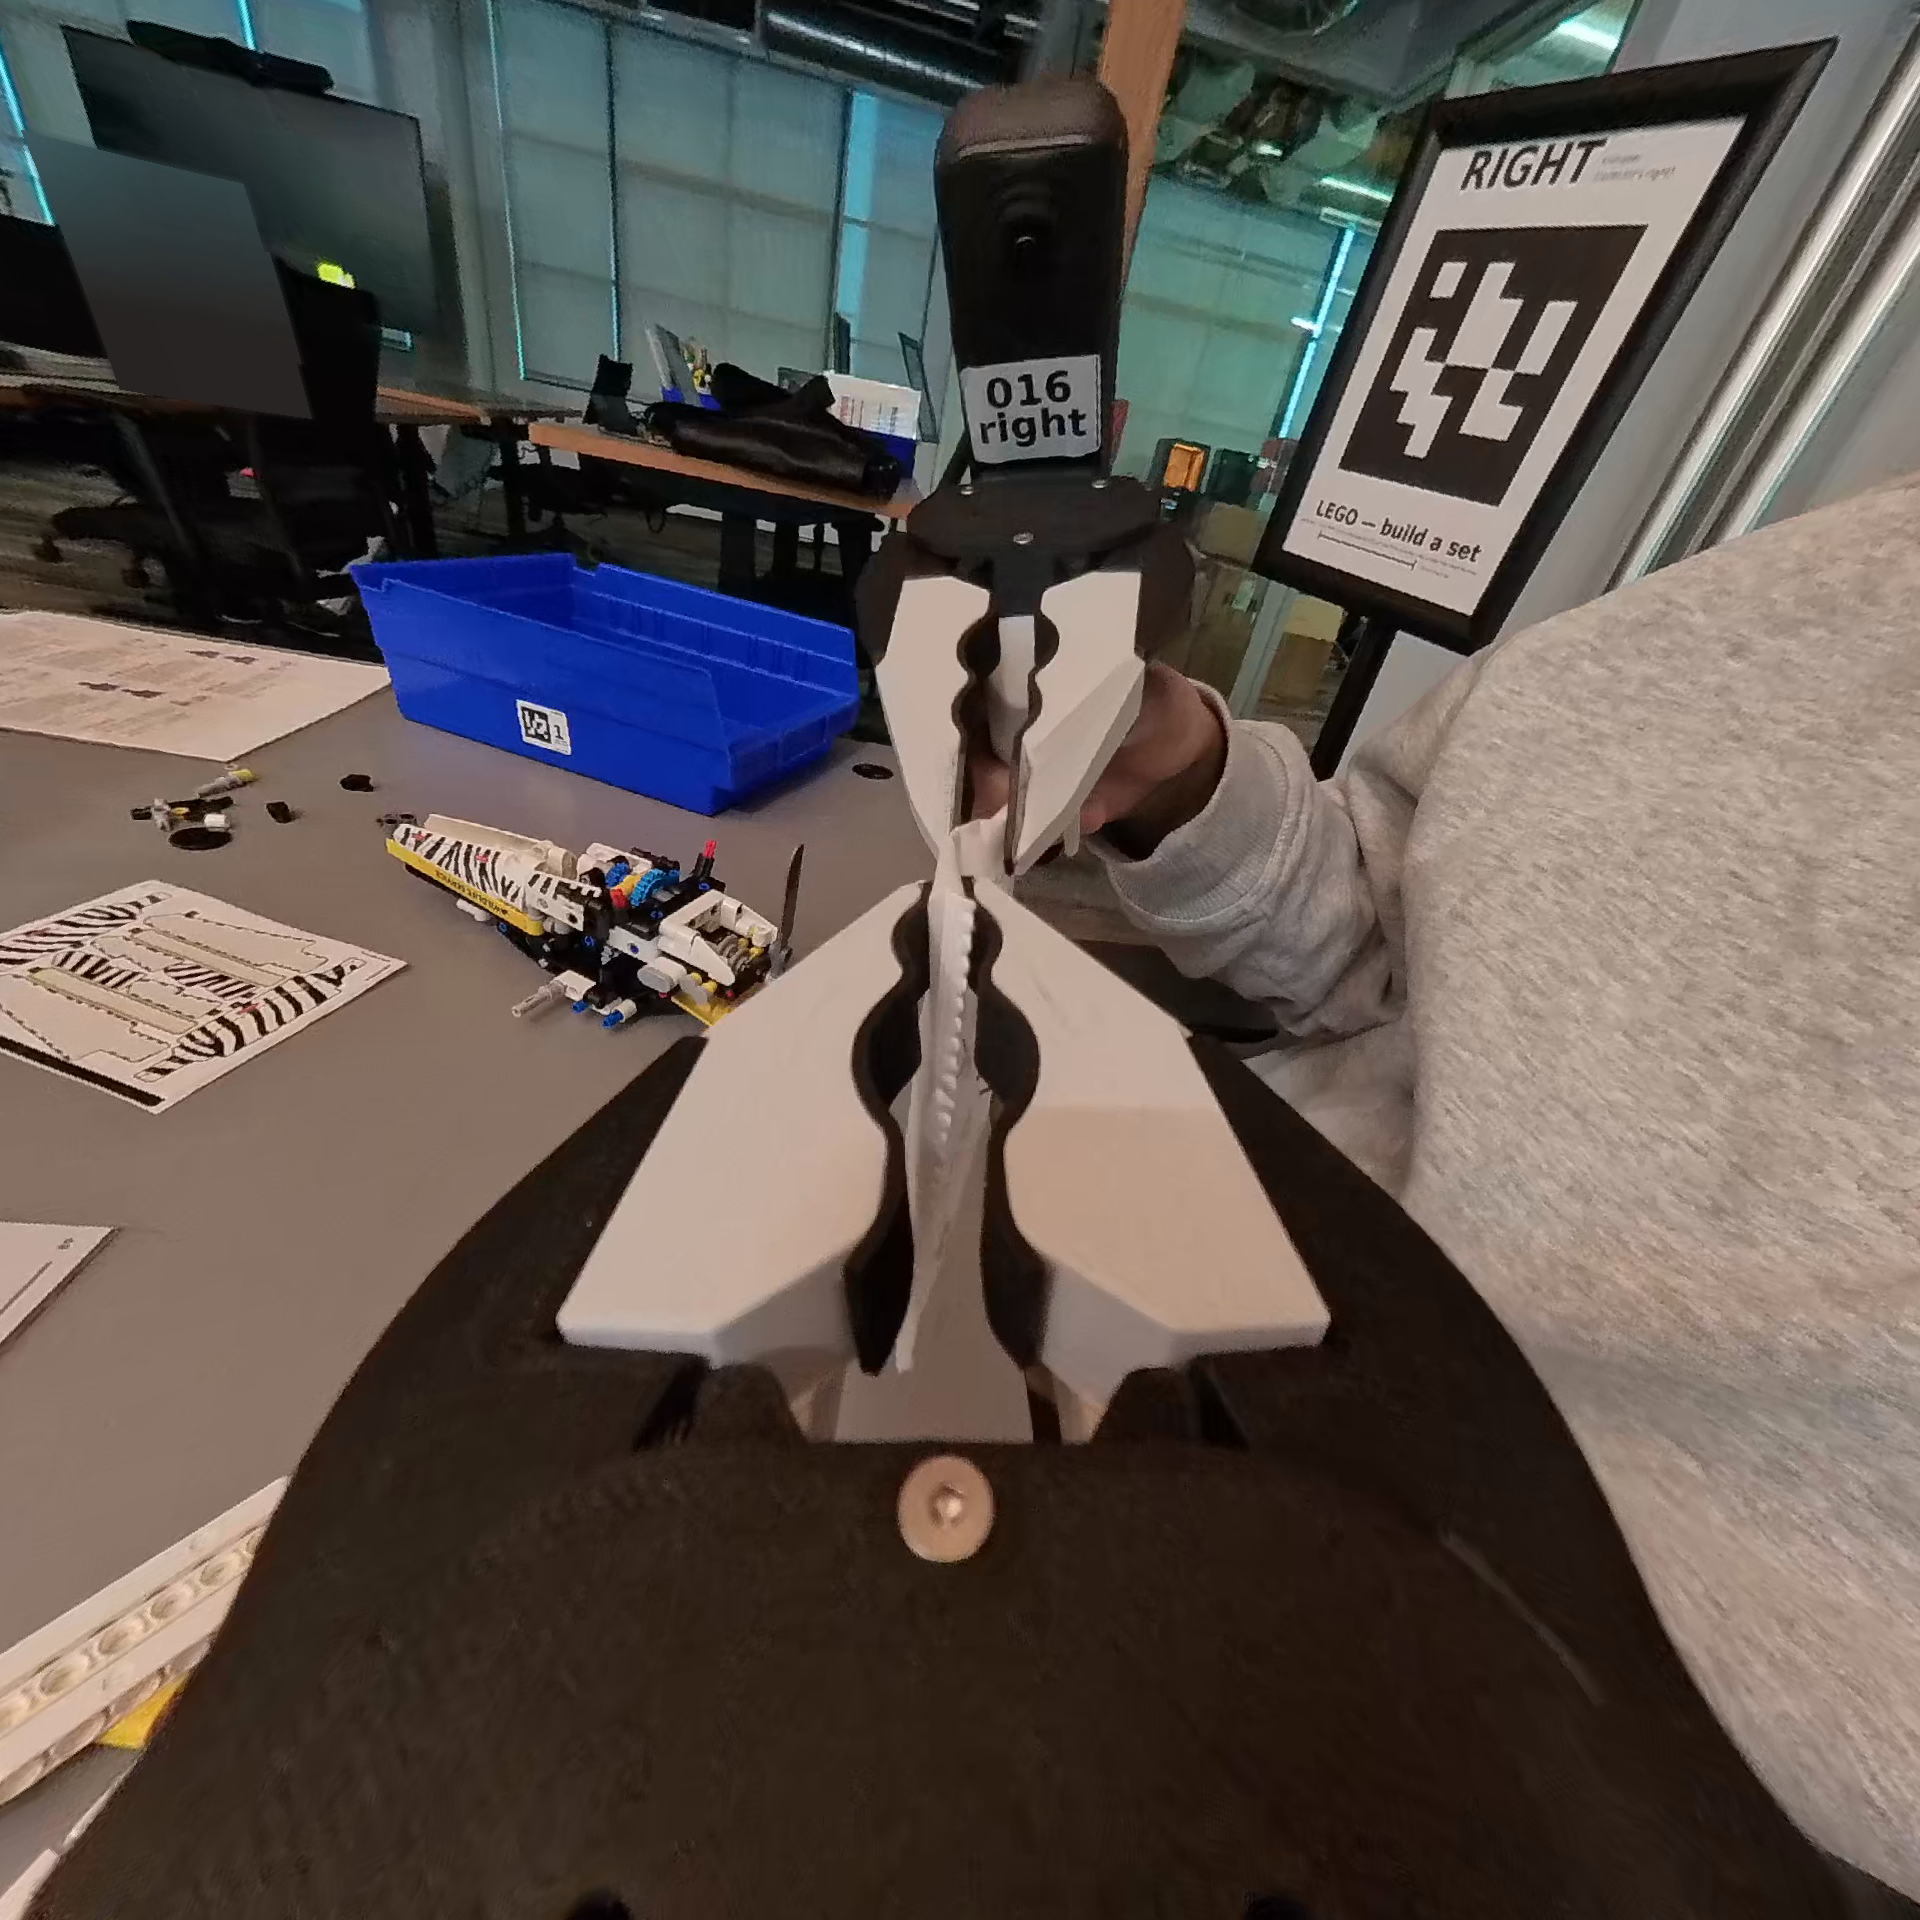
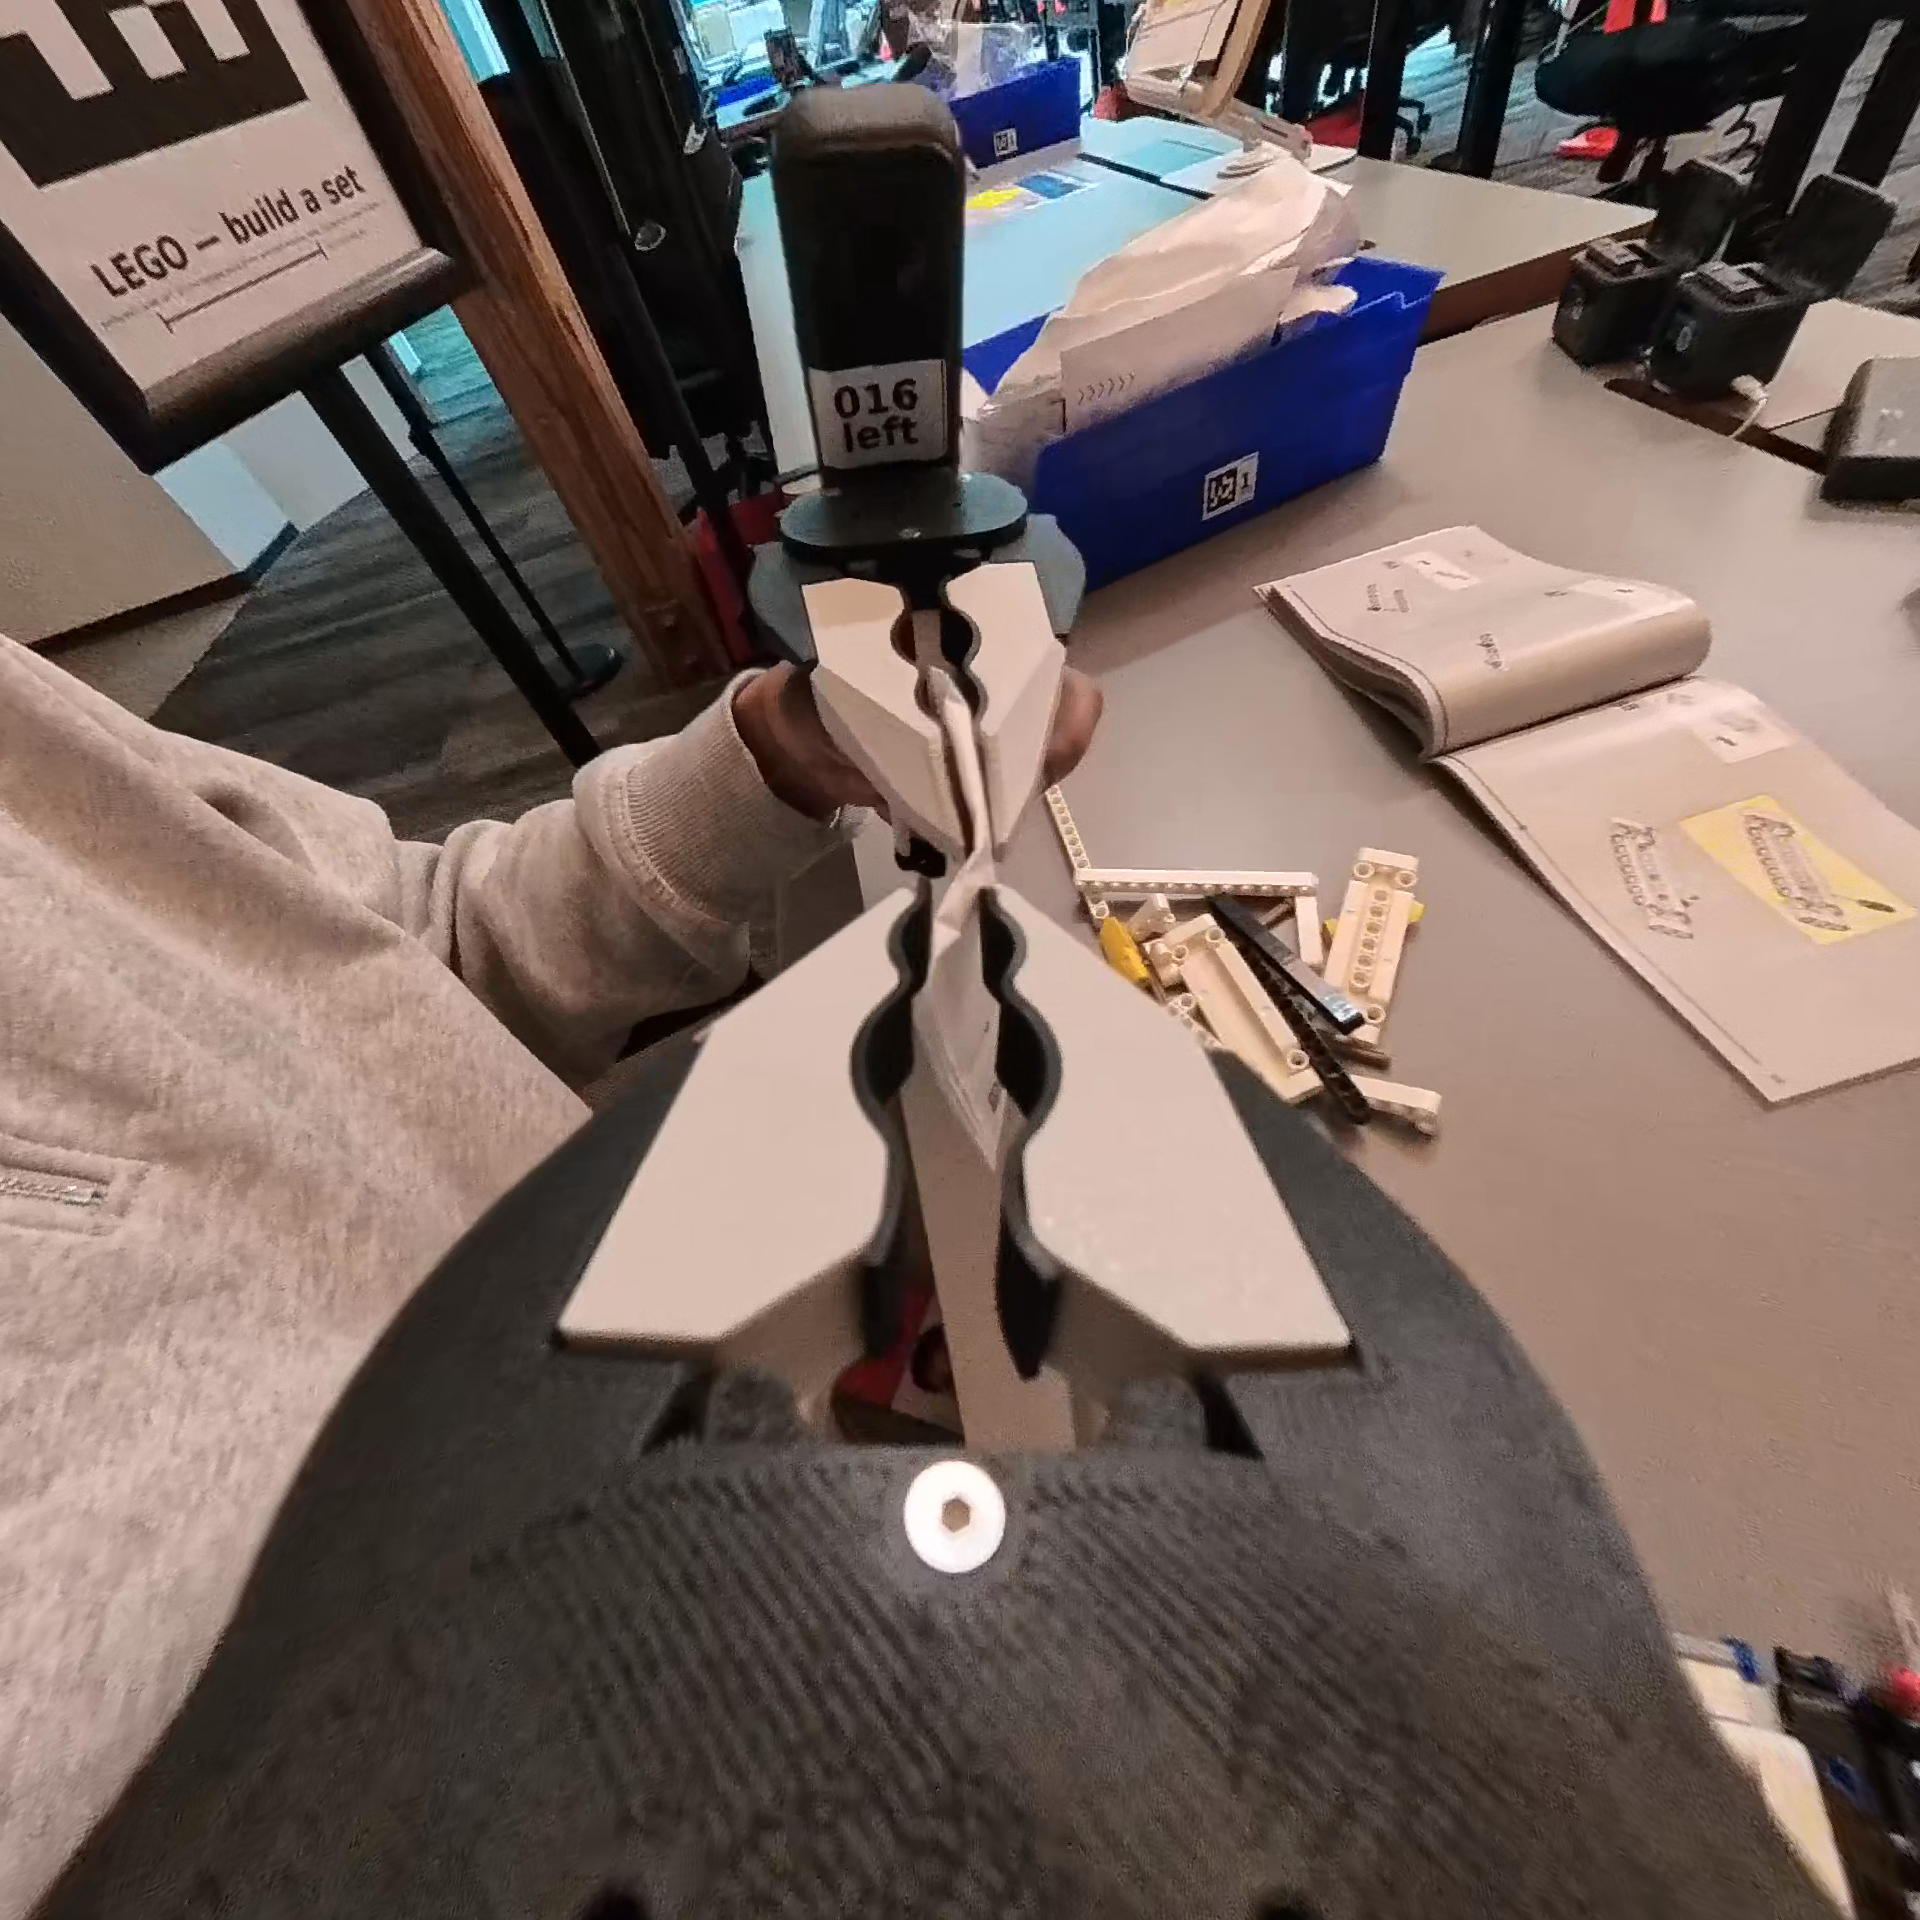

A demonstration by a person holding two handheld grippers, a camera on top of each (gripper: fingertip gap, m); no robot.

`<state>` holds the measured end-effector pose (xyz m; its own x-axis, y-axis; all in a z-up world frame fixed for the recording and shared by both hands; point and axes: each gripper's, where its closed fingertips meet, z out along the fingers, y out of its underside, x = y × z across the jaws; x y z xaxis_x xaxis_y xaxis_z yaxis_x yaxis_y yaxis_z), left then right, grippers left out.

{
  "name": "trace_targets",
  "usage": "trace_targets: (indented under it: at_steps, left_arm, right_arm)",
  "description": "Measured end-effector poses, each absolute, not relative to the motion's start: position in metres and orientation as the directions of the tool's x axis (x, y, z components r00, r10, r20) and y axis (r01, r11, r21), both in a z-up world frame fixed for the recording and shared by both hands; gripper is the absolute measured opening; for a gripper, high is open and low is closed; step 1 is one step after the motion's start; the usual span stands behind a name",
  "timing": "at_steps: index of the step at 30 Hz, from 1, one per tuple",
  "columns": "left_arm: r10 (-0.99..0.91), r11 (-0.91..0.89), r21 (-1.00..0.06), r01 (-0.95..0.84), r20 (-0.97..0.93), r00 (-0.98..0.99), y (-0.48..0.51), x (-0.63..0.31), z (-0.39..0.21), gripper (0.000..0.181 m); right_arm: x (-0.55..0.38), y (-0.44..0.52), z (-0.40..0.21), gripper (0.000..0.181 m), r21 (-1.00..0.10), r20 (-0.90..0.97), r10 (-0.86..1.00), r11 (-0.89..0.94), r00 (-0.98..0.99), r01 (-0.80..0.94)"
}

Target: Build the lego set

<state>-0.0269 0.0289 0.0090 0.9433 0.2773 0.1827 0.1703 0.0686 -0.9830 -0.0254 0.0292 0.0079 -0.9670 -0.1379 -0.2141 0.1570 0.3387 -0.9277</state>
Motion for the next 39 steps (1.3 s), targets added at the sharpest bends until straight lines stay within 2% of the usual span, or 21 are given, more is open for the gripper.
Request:
trace_targets:
  at_steps: [12,15,18,27,29,32,39]
  left_arm:
    - [0.298,0.038,-0.987,0.155,0.159,0.941,0.028,-0.026,0.007,0.002]
    - [0.286,0.050,-0.986,0.159,0.166,0.944,0.031,-0.025,0.008,0.023]
    - [0.273,0.033,-0.988,0.150,0.154,0.950,0.034,-0.023,0.005,0.008]
    - [0.284,0.002,-0.985,0.170,0.164,0.945,0.036,-0.027,0.002,0.000]
    - [0.300,-0.005,-0.986,0.168,0.159,0.941,0.035,-0.029,0.001,0.000]
    - [0.264,0.023,-0.983,0.183,0.182,0.947,0.035,-0.026,0.005,0.000]
    - [0.272,0.036,-0.983,0.180,0.183,0.945,0.034,-0.028,0.004,0.000]
  right_arm:
    - [-0.026,0.027,0.006,0.001,-0.926,-0.211,-0.116,0.342,-0.971,0.161]
    - [-0.025,0.026,0.004,0.000,-0.921,-0.194,-0.110,0.363,-0.975,0.142]
    - [-0.026,0.026,0.002,0.000,-0.916,-0.155,-0.095,0.386,-0.983,0.107]
    - [-0.027,0.027,0.000,0.001,-0.914,-0.103,-0.086,0.401,-0.991,0.060]
    - [-0.027,0.030,-0.001,0.019,-0.906,-0.128,-0.098,0.416,-0.987,0.077]
    - [-0.027,0.033,0.001,0.000,-0.910,-0.141,-0.109,0.406,-0.984,0.086]
    - [-0.030,0.031,0.000,0.000,-0.912,-0.088,-0.079,0.408,-0.993,0.048]
